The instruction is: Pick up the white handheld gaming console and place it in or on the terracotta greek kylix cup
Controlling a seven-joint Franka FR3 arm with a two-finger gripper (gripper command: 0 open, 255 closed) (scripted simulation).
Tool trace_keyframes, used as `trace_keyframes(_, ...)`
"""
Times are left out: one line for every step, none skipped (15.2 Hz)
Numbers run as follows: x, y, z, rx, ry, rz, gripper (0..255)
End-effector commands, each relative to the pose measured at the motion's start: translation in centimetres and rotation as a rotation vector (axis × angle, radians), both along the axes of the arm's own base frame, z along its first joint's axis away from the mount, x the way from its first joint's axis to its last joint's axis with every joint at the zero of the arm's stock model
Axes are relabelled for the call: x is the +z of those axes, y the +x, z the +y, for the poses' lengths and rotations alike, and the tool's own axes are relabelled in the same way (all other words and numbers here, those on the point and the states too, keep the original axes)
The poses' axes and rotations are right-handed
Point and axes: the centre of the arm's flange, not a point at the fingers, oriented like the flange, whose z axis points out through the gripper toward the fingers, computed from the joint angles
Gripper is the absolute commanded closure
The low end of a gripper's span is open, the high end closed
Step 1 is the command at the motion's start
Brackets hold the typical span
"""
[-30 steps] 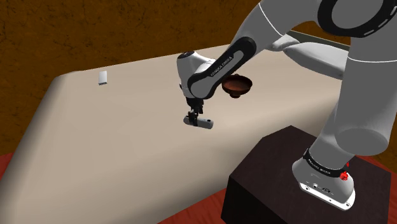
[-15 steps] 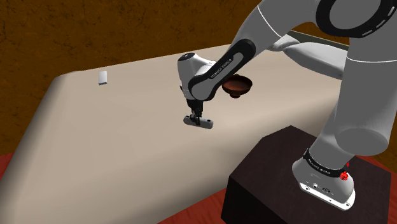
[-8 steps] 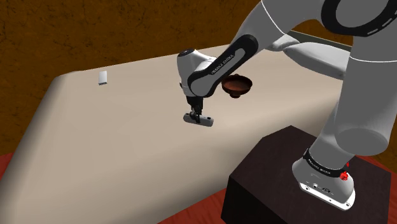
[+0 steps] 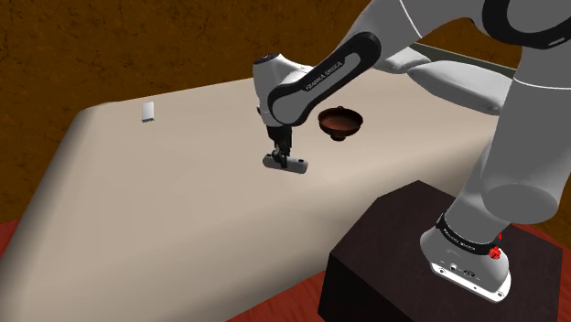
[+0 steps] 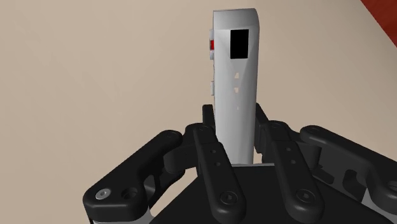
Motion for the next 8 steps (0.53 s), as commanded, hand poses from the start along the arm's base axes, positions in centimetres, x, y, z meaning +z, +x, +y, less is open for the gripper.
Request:
trace_keyframes(1.1,0.0,0.0,0.0,0.0,0.0,255)
trace_keyframes(1.6,0.0,0.0,0.0,0.0,0.0,255)
trace_keyframes(2.1,0.0,0.0,0.0,0.0,0.0,255)
trace_keyframes(2.7,0.0,0.0,0.0,0.0,0.0,255)
trace_keyframes(3.2,0.0,0.0,0.0,0.0,0.0,255)
trace_keyframes(3.7,0.0,0.0,0.0,0.0,0.0,255)
trace_keyframes(4.2,0.0,0.0,0.0,0.0,0.0,255)
trace_keyframes(4.8,0.0,0.0,0.0,0.0,0.0,255)
